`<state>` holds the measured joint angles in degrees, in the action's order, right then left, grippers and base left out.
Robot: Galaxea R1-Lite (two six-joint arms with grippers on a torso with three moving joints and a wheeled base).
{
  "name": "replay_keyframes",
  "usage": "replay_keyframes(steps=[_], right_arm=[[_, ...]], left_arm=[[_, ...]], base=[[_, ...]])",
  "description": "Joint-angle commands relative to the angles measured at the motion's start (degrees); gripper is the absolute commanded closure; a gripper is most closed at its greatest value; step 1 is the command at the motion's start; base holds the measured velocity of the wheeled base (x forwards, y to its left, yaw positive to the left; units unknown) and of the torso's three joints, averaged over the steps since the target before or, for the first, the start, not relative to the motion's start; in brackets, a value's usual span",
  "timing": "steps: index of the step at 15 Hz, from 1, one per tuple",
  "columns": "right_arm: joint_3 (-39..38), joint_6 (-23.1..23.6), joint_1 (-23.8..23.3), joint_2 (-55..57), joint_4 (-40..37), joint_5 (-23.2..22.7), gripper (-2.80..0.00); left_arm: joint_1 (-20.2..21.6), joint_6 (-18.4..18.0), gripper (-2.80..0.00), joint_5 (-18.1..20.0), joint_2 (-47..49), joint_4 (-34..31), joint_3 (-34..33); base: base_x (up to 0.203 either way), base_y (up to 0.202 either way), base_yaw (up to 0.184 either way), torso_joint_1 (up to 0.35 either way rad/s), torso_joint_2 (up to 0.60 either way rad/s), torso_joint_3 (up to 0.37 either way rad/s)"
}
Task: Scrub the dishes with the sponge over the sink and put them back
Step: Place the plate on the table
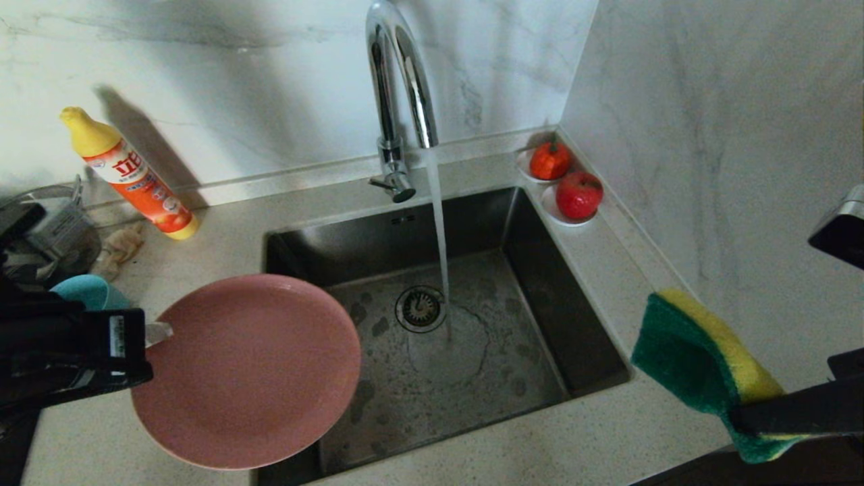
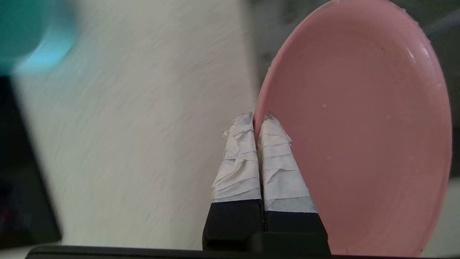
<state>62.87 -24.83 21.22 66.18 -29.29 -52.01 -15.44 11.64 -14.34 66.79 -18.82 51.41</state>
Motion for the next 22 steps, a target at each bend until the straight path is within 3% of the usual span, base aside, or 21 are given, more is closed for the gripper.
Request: replay_keyframes(steps=[1,6,9,12,15,18,22], right_arm=[[0.06,-0.13,0.05,0.09,-0.15,-0.29,0.0],[0.06,-0.1,-0.22,-0.62,-0.15,-0.2,0.0],[-0.38,0.0,-0.36,-0.41,-0.15,-0.2,0.0],[-0.62,-0.04,-0.57,-0.6,-0.18,-0.2,0.0],[-0.73,0.22,-1.04,-0.61,-0.15,-0.2,0.0],[-0.82,2.14,-2.4,-0.78,-0.16,-0.29,0.0],[-1.1,3.44,-2.42,-0.19,-0.15,-0.55,0.0]], left_arm=[[6.4,1.76,0.0,-0.25,-3.96,-0.16,-3.92],[15.87,3.39,0.0,-0.38,-12.29,-0.06,-12.88],[16.72,4.96,0.0,-0.73,-18.63,-0.71,-15.71],[17.28,5.02,0.0,-9.11,-23.1,-1.51,-18.63],[17.36,5.58,0.0,-10.92,-24.42,-2.2,-21.89],[17.37,10.58,0.0,-13.01,-24.28,-2.43,-26.8],[17.54,15.22,0.0,-16.7,-23.38,-2.45,-27.75]], base=[[0.0,0.0,0.0,0.0,0.0,0.0],[0.0,0.0,0.0,0.0,0.0,0.0],[0.0,0.0,0.0,0.0,0.0,0.0],[0.0,0.0,0.0,0.0,0.0,0.0],[0.0,0.0,0.0,0.0,0.0,0.0],[0.0,0.0,0.0,0.0,0.0,0.0],[0.0,0.0,0.0,0.0,0.0,0.0]])
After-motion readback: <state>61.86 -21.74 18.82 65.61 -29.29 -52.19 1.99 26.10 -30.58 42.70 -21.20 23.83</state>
